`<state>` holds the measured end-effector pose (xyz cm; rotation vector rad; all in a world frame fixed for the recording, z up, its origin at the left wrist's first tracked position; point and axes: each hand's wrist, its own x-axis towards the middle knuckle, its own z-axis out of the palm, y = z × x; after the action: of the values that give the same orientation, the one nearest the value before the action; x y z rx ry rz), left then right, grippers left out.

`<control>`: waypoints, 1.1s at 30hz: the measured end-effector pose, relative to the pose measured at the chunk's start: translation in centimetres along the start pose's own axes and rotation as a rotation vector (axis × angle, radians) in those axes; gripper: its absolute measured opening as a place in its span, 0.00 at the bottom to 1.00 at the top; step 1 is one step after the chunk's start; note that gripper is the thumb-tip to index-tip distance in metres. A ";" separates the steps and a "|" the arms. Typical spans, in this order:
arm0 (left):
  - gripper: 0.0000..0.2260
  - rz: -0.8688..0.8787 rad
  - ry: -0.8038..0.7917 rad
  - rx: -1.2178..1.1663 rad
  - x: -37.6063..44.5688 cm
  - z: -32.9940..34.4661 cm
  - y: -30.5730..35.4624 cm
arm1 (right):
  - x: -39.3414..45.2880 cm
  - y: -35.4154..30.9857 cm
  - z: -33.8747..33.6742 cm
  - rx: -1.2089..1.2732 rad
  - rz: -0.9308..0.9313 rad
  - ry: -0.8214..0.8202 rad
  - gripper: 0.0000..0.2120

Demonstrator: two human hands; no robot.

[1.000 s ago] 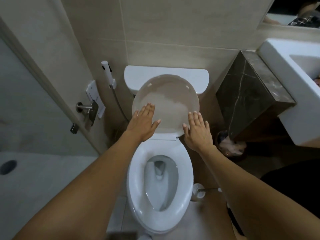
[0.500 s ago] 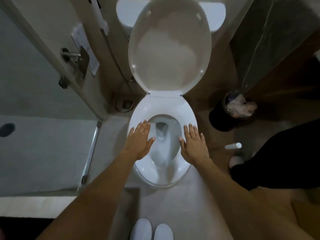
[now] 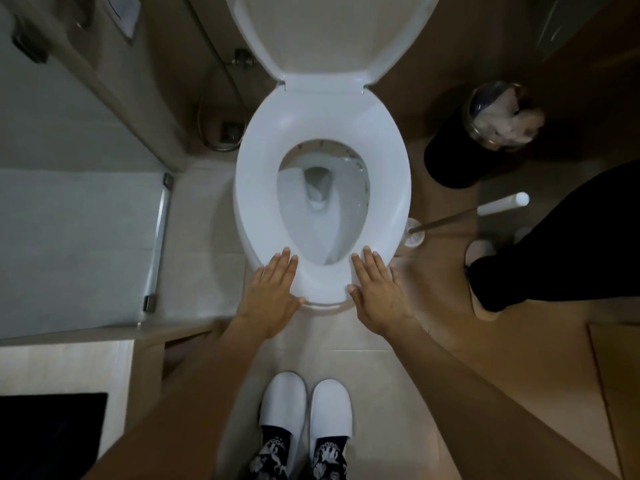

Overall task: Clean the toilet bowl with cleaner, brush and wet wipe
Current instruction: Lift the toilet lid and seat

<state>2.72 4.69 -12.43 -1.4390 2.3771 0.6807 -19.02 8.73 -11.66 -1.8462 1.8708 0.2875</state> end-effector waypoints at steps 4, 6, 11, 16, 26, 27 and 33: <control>0.36 0.010 0.028 0.156 0.5 1.0 -0.3 | -0.3 0.0 1.1 -0.010 -0.004 0.023 0.32; 0.38 0.021 0.077 0.235 0.6 1.7 -0.5 | -0.5 0.0 1.4 -0.026 -0.013 0.024 0.34; 0.39 0.018 0.068 0.328 1.6 2.0 -0.8 | -0.4 0.0 2.4 -0.062 -0.031 0.100 0.39; 0.44 0.033 0.140 0.452 2.0 2.8 -1.3 | 0.2 -0.1 3.3 -0.152 -0.039 0.156 0.42; 0.41 0.120 0.352 0.713 2.0 3.7 -2.0 | 0.4 0.5 4.5 -0.326 -0.059 0.280 0.42; 0.41 0.110 0.357 0.704 2.0 3.9 -2.1 | 0.4 0.6 4.7 -0.332 -0.065 0.298 0.42; 0.40 0.125 0.407 0.656 1.7 4.3 -2.0 | 0.3 1.0 5.1 -0.332 -0.090 0.371 0.43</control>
<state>3.67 4.88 -17.42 -1.2108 2.6261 -0.3976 -19.03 11.00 -16.38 -2.3335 2.0705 0.2493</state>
